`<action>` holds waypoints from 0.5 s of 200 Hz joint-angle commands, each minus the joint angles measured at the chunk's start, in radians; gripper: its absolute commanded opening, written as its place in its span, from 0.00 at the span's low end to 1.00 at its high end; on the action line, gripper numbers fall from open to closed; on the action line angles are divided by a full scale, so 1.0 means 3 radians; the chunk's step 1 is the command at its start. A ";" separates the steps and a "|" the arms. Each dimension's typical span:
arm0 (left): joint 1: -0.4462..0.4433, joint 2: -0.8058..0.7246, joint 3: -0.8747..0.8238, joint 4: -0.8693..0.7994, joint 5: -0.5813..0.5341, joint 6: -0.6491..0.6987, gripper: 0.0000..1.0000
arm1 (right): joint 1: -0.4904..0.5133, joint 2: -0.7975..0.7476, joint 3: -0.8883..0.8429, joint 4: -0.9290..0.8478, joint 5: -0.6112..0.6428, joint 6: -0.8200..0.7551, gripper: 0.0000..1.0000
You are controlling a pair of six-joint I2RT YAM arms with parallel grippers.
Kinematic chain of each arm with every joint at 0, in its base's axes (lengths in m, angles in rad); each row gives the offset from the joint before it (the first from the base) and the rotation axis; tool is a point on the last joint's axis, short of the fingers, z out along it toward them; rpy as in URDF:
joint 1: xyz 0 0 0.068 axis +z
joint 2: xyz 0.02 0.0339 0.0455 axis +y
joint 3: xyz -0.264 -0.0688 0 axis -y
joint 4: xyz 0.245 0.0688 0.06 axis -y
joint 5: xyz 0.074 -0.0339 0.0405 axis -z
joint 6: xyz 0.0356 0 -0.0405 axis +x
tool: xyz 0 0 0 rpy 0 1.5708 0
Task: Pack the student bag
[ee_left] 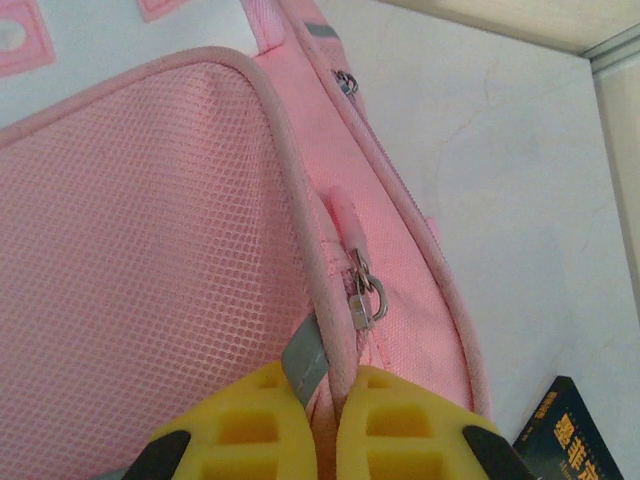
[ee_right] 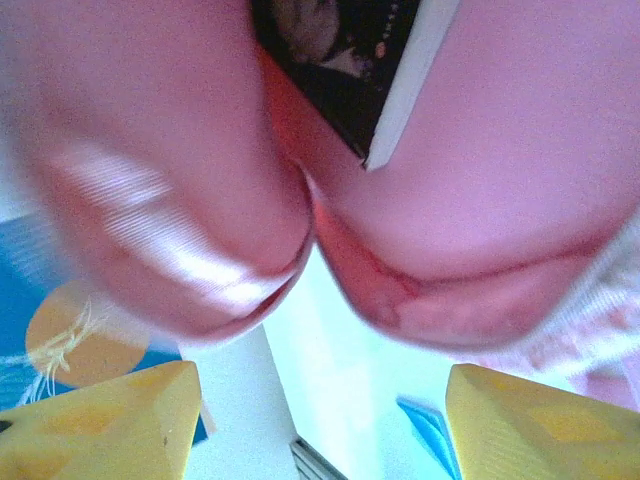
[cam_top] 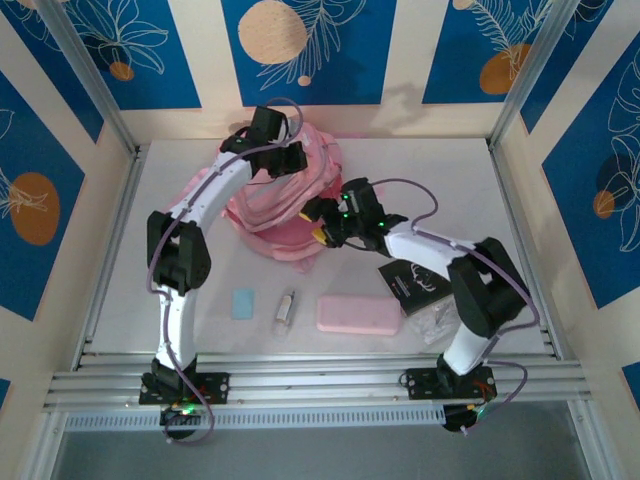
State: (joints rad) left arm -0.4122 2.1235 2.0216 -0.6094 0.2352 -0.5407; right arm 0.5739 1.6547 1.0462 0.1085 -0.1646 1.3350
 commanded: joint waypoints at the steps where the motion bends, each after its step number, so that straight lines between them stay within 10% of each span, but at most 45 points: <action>1: 0.0069 -0.0098 -0.0218 0.0363 -0.0021 0.0046 0.00 | -0.0198 -0.0352 -0.0193 -0.0172 -0.0322 -0.0562 0.67; 75: -0.0009 -0.0439 -0.0882 0.0613 0.0075 0.0026 0.00 | -0.1481 -0.1433 -0.0591 -0.2046 0.0139 -0.1473 0.70; 100: -0.0076 -0.0552 -0.1049 0.0659 0.0106 0.0037 0.45 | -0.2191 -0.1733 -0.0891 -0.2441 0.0246 -0.1585 0.73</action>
State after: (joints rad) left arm -0.4156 2.0335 1.7454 -0.4465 0.2455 -0.5365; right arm 0.0689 1.2041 0.8593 -0.3813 -0.1516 0.9470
